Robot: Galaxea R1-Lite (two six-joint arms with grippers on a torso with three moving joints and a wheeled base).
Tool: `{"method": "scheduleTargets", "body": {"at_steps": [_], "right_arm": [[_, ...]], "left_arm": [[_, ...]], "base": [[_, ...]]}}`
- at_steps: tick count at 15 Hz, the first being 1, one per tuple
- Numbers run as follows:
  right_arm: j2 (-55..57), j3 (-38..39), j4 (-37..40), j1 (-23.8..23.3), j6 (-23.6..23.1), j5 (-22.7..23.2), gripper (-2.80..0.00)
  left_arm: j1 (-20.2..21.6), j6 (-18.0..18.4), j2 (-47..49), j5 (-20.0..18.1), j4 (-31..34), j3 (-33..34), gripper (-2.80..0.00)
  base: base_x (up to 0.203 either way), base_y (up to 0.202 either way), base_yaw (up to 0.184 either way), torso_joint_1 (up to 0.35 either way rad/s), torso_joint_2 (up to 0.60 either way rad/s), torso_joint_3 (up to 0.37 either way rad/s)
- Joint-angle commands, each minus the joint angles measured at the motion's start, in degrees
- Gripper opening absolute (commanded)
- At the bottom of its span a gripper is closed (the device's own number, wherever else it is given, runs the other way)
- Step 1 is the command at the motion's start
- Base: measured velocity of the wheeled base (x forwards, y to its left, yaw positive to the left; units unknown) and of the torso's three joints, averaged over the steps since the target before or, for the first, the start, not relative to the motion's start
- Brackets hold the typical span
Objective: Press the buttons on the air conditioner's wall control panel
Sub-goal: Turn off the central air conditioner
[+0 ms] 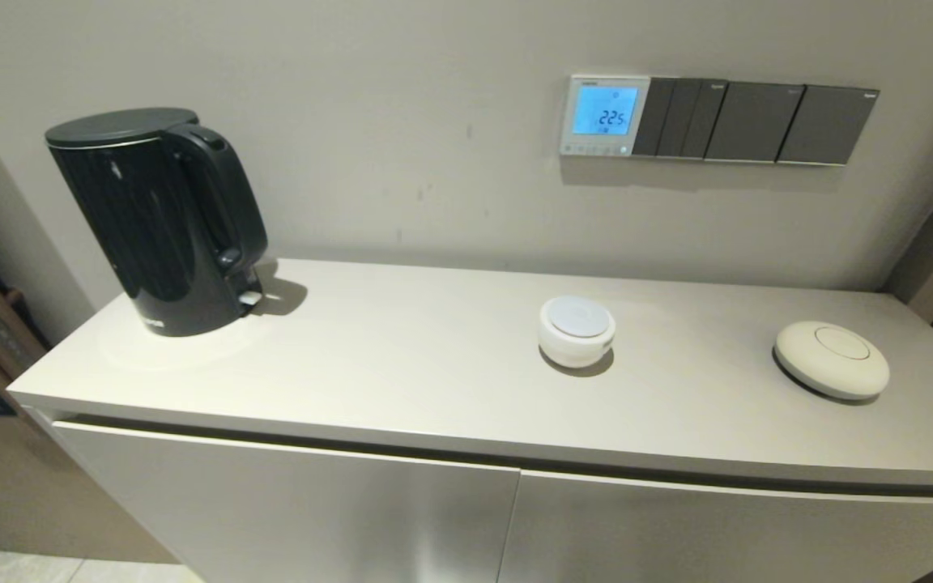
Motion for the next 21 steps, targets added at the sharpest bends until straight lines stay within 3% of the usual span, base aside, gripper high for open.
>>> {"method": "scheduleTargets", "body": {"at_steps": [1,5,6,21], "right_arm": [[-5.26,3.63,-2.44,0.16,-0.75,4.25,-2.8],[-11.65,3.84,3.97,0.23,-1.15,11.71,-2.8],[-11.8,3.78,6.54,0.21,-0.86,11.96,-2.8],[-11.58,3.68,7.05,0.32,-0.17,12.18,-2.8]], "left_arm": [[0.07,0.02,0.0,0.01,-0.01,0.0,-2.8],[0.03,0.02,0.02,0.05,-0.01,0.0,-2.8],[0.06,0.02,0.03,0.02,-0.01,0.0,-2.8],[0.0,0.02,0.04,0.01,-0.01,0.0,-2.8]], "base": [[0.0,0.0,0.0,0.0,0.0,0.0],[0.0,0.0,0.0,0.0,0.0,0.0],[0.0,0.0,0.0,0.0,0.0,0.0],[0.0,0.0,0.0,0.0,0.0,0.0]]}}
